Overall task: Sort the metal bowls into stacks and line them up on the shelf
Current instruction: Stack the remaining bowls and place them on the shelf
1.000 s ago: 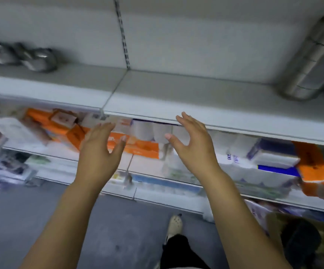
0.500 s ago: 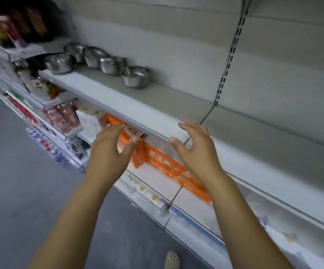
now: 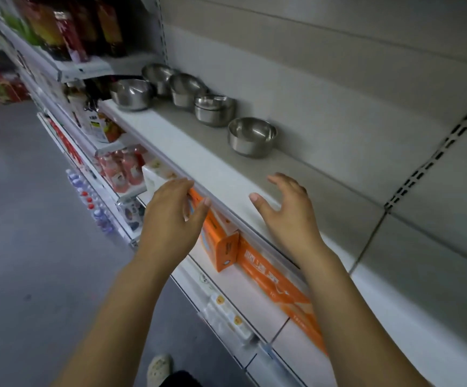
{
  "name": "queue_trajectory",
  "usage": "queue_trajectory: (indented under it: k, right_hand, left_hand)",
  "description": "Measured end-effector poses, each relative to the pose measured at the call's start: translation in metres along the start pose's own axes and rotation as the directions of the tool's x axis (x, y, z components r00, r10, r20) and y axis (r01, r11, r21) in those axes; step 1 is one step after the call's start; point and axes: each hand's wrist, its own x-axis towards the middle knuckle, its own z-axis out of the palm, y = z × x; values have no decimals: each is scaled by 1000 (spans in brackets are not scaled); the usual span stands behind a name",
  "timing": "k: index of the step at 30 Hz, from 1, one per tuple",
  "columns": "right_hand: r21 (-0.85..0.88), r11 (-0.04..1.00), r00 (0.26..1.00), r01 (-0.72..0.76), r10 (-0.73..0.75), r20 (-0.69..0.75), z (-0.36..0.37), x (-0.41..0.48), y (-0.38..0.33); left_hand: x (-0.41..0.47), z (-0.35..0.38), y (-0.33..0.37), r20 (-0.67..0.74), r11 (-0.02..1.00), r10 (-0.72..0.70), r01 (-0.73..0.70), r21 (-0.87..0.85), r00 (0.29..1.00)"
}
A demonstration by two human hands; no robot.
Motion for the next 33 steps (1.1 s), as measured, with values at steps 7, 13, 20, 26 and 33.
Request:
queue_trajectory:
  k: [7,13,20,26,33]
  right_hand:
    - [43,988,983,-146,150,-108,49,69,-20]
    - [175,934,890,-311,351,-292,93,113,-42]
    - [189,865,780,-466,502,-374,123,161,-51]
    - [206,881,775,-427,474,-419,129,187,-23]
    - [248,904,785,-349,427,-450,139,203,-21]
  left_hand:
    - [89,-17,-48,71,997,29,-24,-71,997]
    - [165,-38,-93,164,992,90,-75,-96,982]
    - [222,-31,-136,242,991,87,-60,-119,966]
    - [254,2,-128,303,984,104,-53,-171,947]
    - [287,18,-133,288,904,-30,149,-400,957]
